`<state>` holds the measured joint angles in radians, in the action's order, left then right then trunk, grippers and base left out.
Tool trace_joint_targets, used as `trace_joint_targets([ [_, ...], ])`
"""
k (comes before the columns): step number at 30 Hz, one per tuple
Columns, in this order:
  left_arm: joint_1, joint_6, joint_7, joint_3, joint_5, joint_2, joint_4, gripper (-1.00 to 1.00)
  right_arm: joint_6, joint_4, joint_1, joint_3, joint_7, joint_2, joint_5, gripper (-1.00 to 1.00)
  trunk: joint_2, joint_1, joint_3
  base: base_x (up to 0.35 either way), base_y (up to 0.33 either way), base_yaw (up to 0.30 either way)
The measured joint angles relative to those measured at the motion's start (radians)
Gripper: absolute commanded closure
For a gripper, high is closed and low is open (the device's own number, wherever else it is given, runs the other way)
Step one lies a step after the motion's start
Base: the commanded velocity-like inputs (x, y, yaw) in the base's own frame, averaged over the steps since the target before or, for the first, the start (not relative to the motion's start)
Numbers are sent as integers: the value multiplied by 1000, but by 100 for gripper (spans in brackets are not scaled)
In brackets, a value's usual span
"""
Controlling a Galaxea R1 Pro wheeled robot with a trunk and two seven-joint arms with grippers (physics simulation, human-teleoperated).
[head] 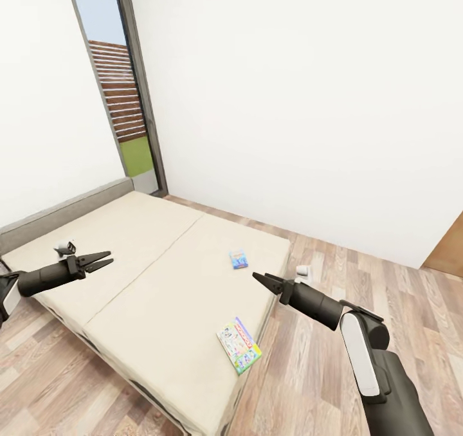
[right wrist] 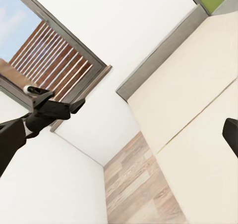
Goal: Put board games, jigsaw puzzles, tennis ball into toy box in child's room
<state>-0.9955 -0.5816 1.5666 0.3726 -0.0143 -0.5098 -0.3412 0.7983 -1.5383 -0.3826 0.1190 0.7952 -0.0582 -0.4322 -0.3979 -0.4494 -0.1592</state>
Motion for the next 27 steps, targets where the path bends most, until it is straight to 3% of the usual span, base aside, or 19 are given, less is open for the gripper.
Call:
trace_joint_targets([
  [13, 0, 0, 0, 0, 0, 0, 0, -100, 0, -1, 0, 0, 2, 0, -1, -100, 0, 0, 0, 0, -11, 76],
  [27, 0, 1, 0, 0, 0, 0, -1, -100, 0, -3, 0, 0, 5, 0, -1, -100, 0, 0, 9, 0, -144, 151],
])
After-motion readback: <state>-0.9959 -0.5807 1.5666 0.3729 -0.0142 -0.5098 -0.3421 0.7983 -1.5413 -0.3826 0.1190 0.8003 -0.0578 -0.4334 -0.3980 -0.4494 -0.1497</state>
